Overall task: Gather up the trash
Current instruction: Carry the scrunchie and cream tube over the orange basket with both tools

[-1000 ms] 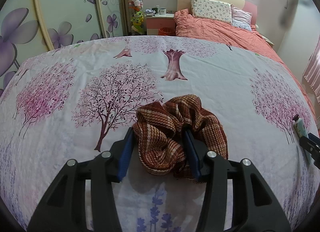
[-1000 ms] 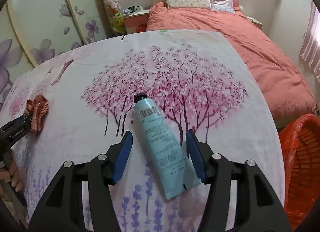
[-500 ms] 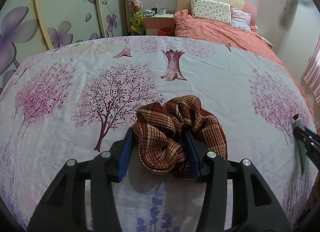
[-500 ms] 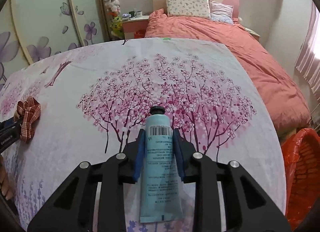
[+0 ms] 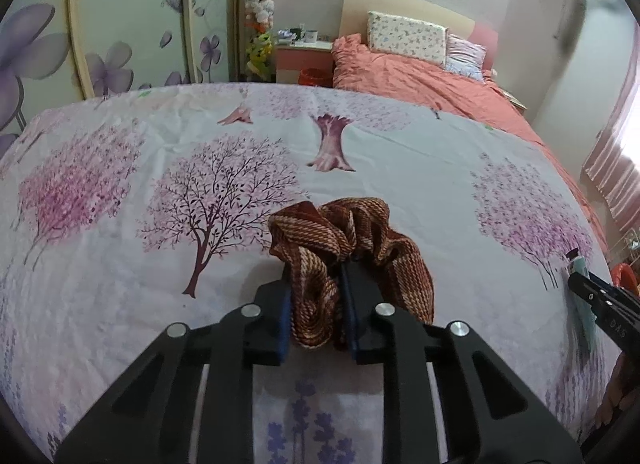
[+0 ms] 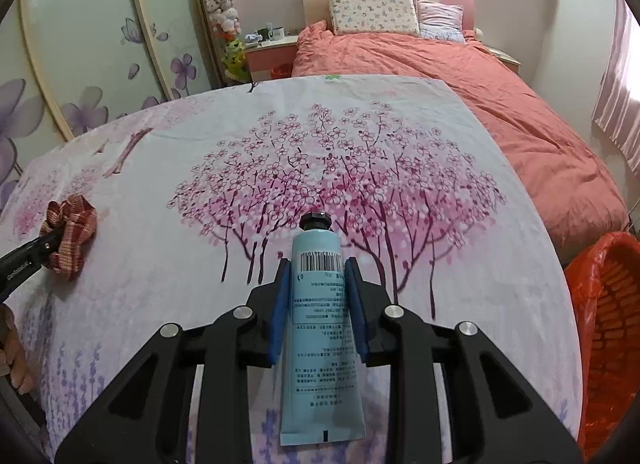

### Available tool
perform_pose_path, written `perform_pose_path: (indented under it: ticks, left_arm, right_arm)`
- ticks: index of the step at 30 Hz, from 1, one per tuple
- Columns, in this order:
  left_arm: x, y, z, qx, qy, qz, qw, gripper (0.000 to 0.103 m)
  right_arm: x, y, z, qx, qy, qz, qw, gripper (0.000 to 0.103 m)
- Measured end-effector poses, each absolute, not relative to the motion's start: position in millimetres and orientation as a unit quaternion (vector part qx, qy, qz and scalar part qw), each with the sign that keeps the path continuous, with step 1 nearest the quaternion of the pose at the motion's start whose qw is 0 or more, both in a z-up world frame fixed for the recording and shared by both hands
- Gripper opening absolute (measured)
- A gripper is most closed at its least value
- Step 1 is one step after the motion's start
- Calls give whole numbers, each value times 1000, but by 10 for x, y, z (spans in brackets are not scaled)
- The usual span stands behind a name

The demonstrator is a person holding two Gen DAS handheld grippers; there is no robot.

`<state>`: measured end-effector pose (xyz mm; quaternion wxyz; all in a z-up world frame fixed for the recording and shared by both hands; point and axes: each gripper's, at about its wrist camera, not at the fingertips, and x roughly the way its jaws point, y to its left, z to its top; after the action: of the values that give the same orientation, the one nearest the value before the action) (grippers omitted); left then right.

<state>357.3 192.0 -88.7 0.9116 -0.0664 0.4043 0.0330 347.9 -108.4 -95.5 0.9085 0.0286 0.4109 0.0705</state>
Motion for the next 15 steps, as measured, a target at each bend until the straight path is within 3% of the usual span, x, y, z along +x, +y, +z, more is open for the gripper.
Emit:
perform_pose_path:
  ticks: [15]
  left_arm:
    - [3149, 1447, -210, -55, 337, -18, 940, 21]
  right_arm:
    - [2861, -1470, -364, 78, 327, 67, 940, 28]
